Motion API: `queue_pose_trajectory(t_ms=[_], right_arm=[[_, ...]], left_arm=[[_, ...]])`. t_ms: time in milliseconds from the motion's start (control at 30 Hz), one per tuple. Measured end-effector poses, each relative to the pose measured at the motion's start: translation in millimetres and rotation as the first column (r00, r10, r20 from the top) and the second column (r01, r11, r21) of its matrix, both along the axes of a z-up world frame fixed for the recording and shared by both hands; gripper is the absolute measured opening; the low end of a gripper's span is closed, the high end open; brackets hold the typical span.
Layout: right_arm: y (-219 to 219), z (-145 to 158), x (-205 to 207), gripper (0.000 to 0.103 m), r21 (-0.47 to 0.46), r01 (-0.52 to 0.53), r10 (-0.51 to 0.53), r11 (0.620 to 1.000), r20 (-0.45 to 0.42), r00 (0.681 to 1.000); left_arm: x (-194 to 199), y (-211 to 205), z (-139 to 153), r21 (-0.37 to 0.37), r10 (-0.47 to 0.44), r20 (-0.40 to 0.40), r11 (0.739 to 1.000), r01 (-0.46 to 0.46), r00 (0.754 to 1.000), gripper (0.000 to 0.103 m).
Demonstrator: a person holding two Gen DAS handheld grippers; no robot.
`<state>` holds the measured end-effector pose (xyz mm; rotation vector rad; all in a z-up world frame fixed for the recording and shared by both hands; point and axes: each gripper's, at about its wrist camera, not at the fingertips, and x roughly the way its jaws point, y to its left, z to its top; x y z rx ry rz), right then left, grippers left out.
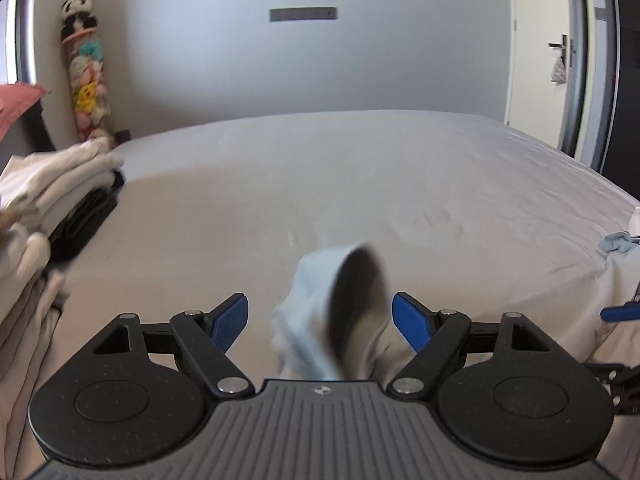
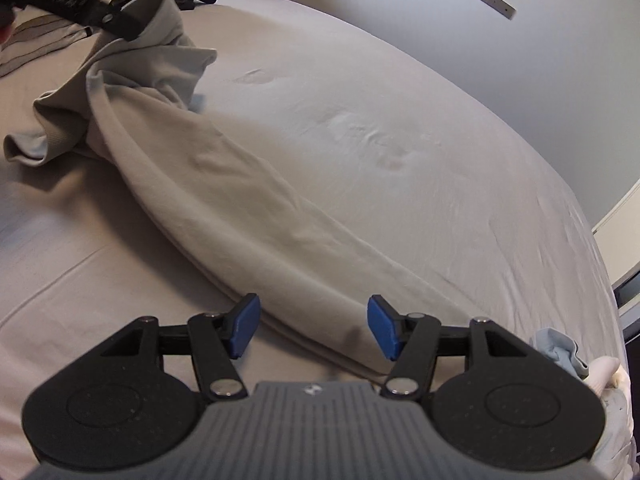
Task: Fold clothes
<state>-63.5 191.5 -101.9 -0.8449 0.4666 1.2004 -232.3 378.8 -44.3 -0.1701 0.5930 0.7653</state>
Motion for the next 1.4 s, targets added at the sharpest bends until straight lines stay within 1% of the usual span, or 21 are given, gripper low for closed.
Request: queue_pose_trajectory(t_ms=[100,167,200,233,267,333,400,500,600,700,800,867,967,1067,1133,1200,1267,1300,1333,1367,1400], right_arm=[[-1.3,-0.8,8.5,0.063,0.007,0.038,-0.038,0.999,-0.065,0.997],[-4.0,-2.3,7.7,0.063,0.001,0.042,-0.042,0.999,-0.062,0.997],[-5.3,-3.1,7.1,0.063,-0.003,0.04,-0.04,0.999,-0.044,0.998],[-6.5,-3.9,6.4,0.063,-0.006,0.038,-0.038,0.999,-0.027,0.999],[-7.2,-4.5,6.5,0.063,-0.009,0.037,-0.037,0.999,-0.013,0.999],[-8.0,-5.2,8.9,0.063,-0.013,0.04,-0.04,0.999,-0.009,0.999],[-8.2,-6.2,11.6,0.063,-0.015,0.043,-0.044,0.999,-0.021,0.999],[-8.6,-9.3,9.0,0.063,-0.023,0.03,-0.03,0.999,-0.016,0.999],[-9.3,-13.5,7.0,0.062,-0.034,0.021,-0.02,0.999,0.027,0.999],[-9.3,-16.3,9.4,0.061,-0.045,0.036,-0.033,0.998,0.067,0.997],[-10.7,-14.3,17.9,0.061,-0.042,0.074,-0.071,0.996,0.065,0.995],[-13.4,-12.4,22.8,0.061,-0.039,0.098,-0.095,0.994,0.066,0.993],[-18.9,-9.3,28.3,0.061,-0.044,0.116,-0.111,0.992,0.097,0.989],[-27.5,-4.3,34.0,0.059,-0.061,0.106,-0.097,0.993,0.134,0.986],[-35.0,-1.4,40.8,0.055,-0.08,0.097,-0.081,0.992,0.176,0.981],[-41.8,2.5,53.9,0.05,-0.091,0.119,-0.099,0.989,0.195,0.976],[-45.4,8.0,72.2,0.046,-0.087,0.169,-0.154,0.982,0.157,0.976],[-46.4,10.2,81.7,0.041,-0.088,0.194,-0.181,0.977,0.135,0.974],[-45.8,11.1,89.3,0.04,-0.098,0.212,-0.199,0.972,0.129,0.971],[-43.2,10.5,94.1,0.037,-0.118,0.221,-0.204,0.968,0.142,0.969],[-40.7,10.1,97.2,0.035,-0.144,0.207,-0.183,0.968,0.168,0.969]], left_arm=[[22.4,-1.2,-3.3,0.048,-0.017,-0.039,0.999,0.019,0.999,0.094],[32.1,-2.1,-6.9,0.083,0.017,-0.073,0.996,-0.01,0.997,0.071],[33.3,-2.6,-7.4,0.084,0.033,-0.083,0.996,-0.026,0.996,0.044],[30.7,1.1,-7.4,0.063,0.047,-0.074,0.997,-0.042,0.996,0.029],[24.9,6.9,-6.4,0.026,0.06,-0.042,0.998,-0.059,0.997,0.025],[6.9,19.0,-1.8,-0.051,0.107,0.032,0.993,-0.105,0.994,0.01],[-16.5,32.9,5.7,-0.088,0.171,0.075,0.983,-0.164,0.982,0.008],[-57.1,53.1,17.7,-0.071,0.261,0.093,0.964,-0.255,0.961,0.007],[-97.7,71.8,28.2,-0.026,0.335,0.061,0.942,-0.334,0.94,0.006],[-135.0,89.1,35.2,0.021,0.415,0.028,0.909,-0.416,0.909,0.006],[-165.5,102.5,44.2,0.05,0.48,0.013,0.876,-0.48,0.877,0.006],[-179.3,105.5,47.0,0.046,0.5,0.009,0.865,-0.5,0.866,0.007],[-189.8,105.4,44.7,0.058,0.518,-0.003,0.854,-0.517,0.855,0.007],[-190.9,99.2,37.3,0.05,0.537,0.003,0.843,-0.536,0.844,0.007],[-190.2,96.9,29.4,0.039,0.564,0.017,0.824,-0.565,0.825,0.007],[-189.5,95.0,21.5,0.032,0.59,0.029,0.807,-0.59,0.807,0.007],[-188.5,94.7,13.4,0.037,0.607,0.03,0.793,-0.608,0.794,0.007],[-187.8,94.7,9.7,0.043,0.612,0.026,0.789,-0.613,0.79,0.007],[-186.8,94.9,6.5,0.055,0.612,0.014,0.789,-0.612,0.791,0.007],[-186.5,95.1,4.1,0.061,0.611,0.006,0.79,-0.611,0.791,0.007],[-187.3,95.4,2.9,0.059,0.611,0.004,0.79,-0.61,0.792,0.007]])
